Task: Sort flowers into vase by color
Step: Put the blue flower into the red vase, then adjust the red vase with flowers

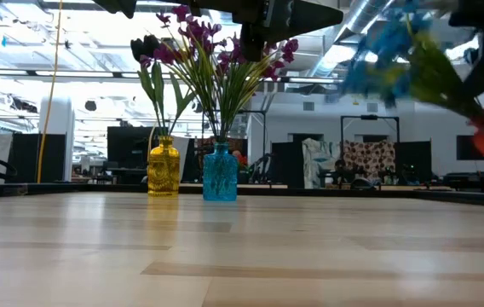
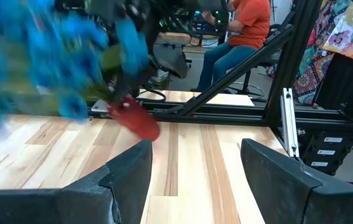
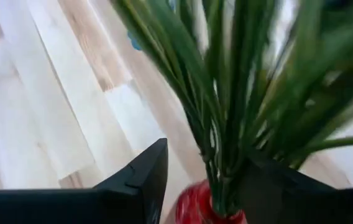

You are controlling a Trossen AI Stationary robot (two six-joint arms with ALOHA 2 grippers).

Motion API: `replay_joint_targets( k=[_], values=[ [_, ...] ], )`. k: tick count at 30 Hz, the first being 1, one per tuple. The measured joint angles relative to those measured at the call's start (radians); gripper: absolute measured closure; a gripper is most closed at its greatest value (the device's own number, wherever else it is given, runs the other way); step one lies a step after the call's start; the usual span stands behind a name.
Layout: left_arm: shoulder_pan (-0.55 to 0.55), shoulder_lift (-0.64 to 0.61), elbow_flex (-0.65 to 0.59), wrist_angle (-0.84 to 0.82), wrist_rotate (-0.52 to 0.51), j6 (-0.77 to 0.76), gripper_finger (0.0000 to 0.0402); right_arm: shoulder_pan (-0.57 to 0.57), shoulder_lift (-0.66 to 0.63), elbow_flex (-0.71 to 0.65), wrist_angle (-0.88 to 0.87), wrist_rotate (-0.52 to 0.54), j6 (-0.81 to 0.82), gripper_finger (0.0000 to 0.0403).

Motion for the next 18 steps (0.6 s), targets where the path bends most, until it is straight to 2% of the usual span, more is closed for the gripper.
replay_joint_targets(
  k=[4,11,15,18],
  values=[
    [0.0,0.0,0.0,0.0,-0.001,0.0,0.0168,0.046,0.064,-0.052,0.002,0.059,0.079,0.026],
    [0.0,0.0,0.0,0.0,-0.008,0.0,0.0168,0.056,0.155,-0.109,0.002,0.056,0.167,0.0363],
    [0.0,0.0,0.0,0.0,-0.009,0.0,0.0168,0.056,0.166,-0.095,0.002,0.054,0.154,0.0381],
    [0.002,0.0,0.0,0.0,-0.009,0.001,0.0168,0.052,0.165,-0.062,0.002,0.012,0.089,0.037]
  ],
)
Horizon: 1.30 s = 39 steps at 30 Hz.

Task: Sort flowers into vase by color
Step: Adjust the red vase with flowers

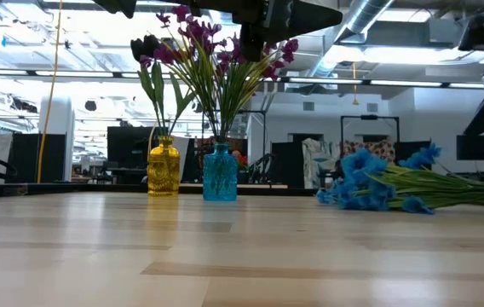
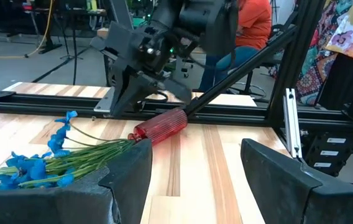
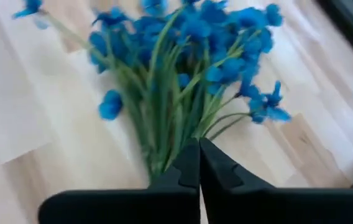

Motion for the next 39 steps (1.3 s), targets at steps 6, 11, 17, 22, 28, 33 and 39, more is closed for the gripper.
replay_joint_targets(
  k=[6,11,17,22,28,33,39],
  values=[
    [0.005,0.0,0.0,0.0,0.0,0.002,0.0168,-0.038,0.0,0.077,0.01,-0.106,-0.08,0.0308],
    [0.005,0.0,0.0,0.0,0.0,0.003,0.0168,-0.089,0.0,0.094,0.015,-0.178,-0.066,0.0251],
    [0.005,0.0,0.0,0.0,0.001,0.002,0.0168,-0.159,0.0,0.094,0.015,-0.247,-0.06,0.017],
    [0.005,0.0,0.0,-0.001,0.001,0.003,0.0168,-0.222,0.0,0.094,0.015,-0.314,-0.065,0.0136],
    [0.005,0.0,0.0,-0.001,0.001,0.003,0.0168,-0.285,0.0,0.094,0.015,-0.341,-0.096,0.0133],
    [0.005,0.0,0.0,-0.001,0.001,0.003,0.0168,-0.33,0.023,0.094,0.02,-0.411,-0.16,0.0132],
    [0.005,0.0,0.0,-0.001,0.002,0.003,0.0168,-0.364,0.12,0.094,0.027,-0.449,-0.221,0.0132]
  ],
)
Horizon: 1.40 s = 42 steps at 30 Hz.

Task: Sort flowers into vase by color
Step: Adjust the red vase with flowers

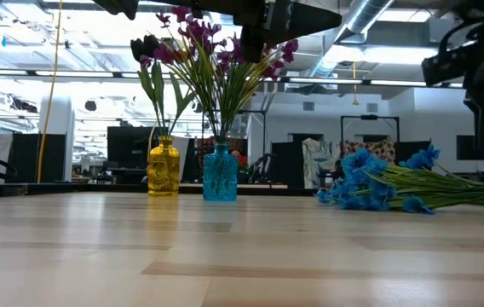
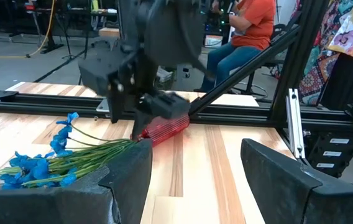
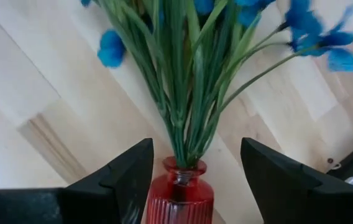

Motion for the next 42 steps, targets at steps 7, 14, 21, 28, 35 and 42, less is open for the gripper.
replay_joint_targets(
  k=[7,14,21,28,35,42],
  values=[
    [0.0,0.0,0.0,-0.001,0.009,0.0,0.0168,-0.042,0.128,0.0,0.002,-0.039,-0.021,0.0132],
    [0.0,0.0,0.0,-0.018,0.008,-0.001,0.0168,-0.086,0.222,0.0,0.005,-0.113,-0.054,0.0132],
    [0.0,0.0,0.0,-0.023,0.008,-0.002,0.0168,-0.105,0.276,0.0,0.007,-0.182,-0.057,0.0132],
    [0.0,0.0,0.0,-0.024,0.008,-0.004,0.0168,-0.104,0.287,0.0,0.019,-0.219,-0.099,0.0132],
    [0.0,0.0,0.0,-0.039,0.008,-0.006,0.0168,-0.104,0.287,0.0,0.016,-0.239,-0.103,0.0132],
    [0.0,0.0,0.0,-0.042,0.008,-0.011,0.0168,-0.104,0.287,0.0,0.005,-0.241,-0.103,0.0135]
  ],
)
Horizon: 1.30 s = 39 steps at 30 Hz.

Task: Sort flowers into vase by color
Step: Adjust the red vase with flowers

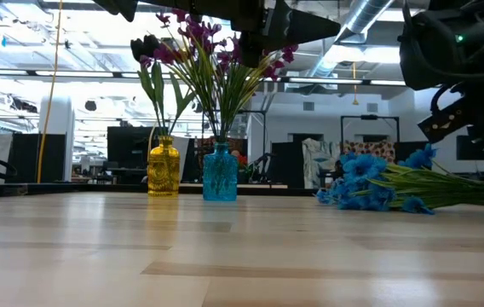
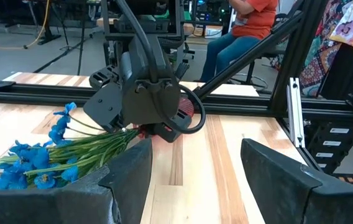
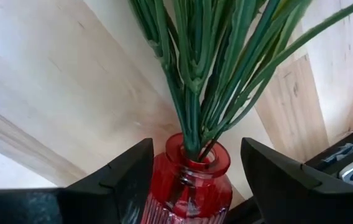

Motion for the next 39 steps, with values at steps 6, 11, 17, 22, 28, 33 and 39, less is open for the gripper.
replay_joint_targets(
  k=[6,11,17,22,28,33,39],
  values=[
    [0.0,0.0,0.0,0.0,0.0,0.0,0.0168,0.0,0.0,0.0,0.003,0.0,-0.001,0.0177],
    [0.0,0.0,0.0,0.0,0.0,0.0,0.0168,0.0,0.0,0.0,0.001,0.0,-0.006,0.0234],
    [0.0,0.0,0.0,0.0,0.0,0.0,0.0168,0.0,0.0,0.0,0.01,-0.002,-0.004,0.0292],
    [0.0,0.0,0.0,0.0,0.0,0.0,0.0168,0.0,0.0,0.0,0.026,-0.003,-0.006,0.0306],
    [0.0,0.0,0.0,0.0,0.0,0.0,0.0168,0.0,0.0,0.0,0.039,-0.002,-0.006,0.0306],
    [0.0,0.0,0.0,0.0,0.0,0.0,0.0168,0.0,0.0,0.0,0.04,-0.002,-0.002,0.0305],
    [0.0,0.0,0.0,0.0,0.0,0.0,0.0168,0.0,0.0,0.0,0.041,0.001,0.001,0.0294]
  ],
)
